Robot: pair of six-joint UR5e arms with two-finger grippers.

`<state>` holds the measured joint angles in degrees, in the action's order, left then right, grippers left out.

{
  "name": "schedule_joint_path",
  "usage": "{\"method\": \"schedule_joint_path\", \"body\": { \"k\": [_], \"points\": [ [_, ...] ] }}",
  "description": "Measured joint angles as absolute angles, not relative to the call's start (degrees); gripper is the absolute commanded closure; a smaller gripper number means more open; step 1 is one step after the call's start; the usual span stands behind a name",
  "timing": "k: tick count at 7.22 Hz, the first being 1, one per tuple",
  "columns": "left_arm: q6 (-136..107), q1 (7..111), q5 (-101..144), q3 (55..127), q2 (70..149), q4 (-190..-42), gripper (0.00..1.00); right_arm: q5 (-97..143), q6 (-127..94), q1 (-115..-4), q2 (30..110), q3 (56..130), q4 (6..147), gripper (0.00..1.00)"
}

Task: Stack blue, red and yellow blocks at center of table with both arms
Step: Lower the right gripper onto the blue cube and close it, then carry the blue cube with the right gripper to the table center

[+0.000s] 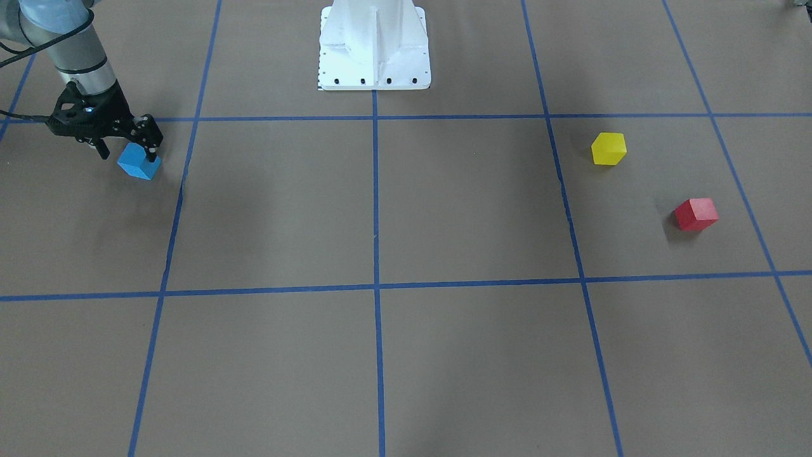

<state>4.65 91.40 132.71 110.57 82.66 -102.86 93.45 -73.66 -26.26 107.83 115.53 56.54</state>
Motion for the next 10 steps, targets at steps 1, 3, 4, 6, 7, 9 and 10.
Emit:
{"method": "schedule_joint_path", "body": {
  "k": [1,3,4,6,7,9,10],
  "points": [
    [4.7,91.41,132.71,110.55,82.64,-102.9,0.0,93.21,-73.48,-25.88,107.54,115.63,56.52,1.0],
    [4.72,91.41,132.71,110.54,82.6,-102.92,0.0,93.22,-72.92,-25.91,106.59,116.08,56.53,1.0],
    [4.67,91.41,132.71,110.55,82.58,-102.92,0.0,93.79,-72.74,-26.45,105.06,116.3,56.81,1.0],
    [4.62,91.41,132.71,110.47,82.57,-102.9,0.0,95.8,-72.14,-28.84,95.98,115.73,62.93,1.0],
    [4.6,91.41,132.71,110.27,82.59,-102.86,0.0,96.67,-71.55,-29.94,88.2,114.08,69.19,1.0],
    [4.57,91.41,132.71,109.84,82.61,-102.84,0.0,97.02,-71.24,-30.26,70.9,107.06,80.49,1.0],
    [4.57,91.41,132.71,109.7,82.62,-102.83,0.0,96.94,-71.41,-30.16,62.71,102.13,84.34,1.0]
  ]
}}
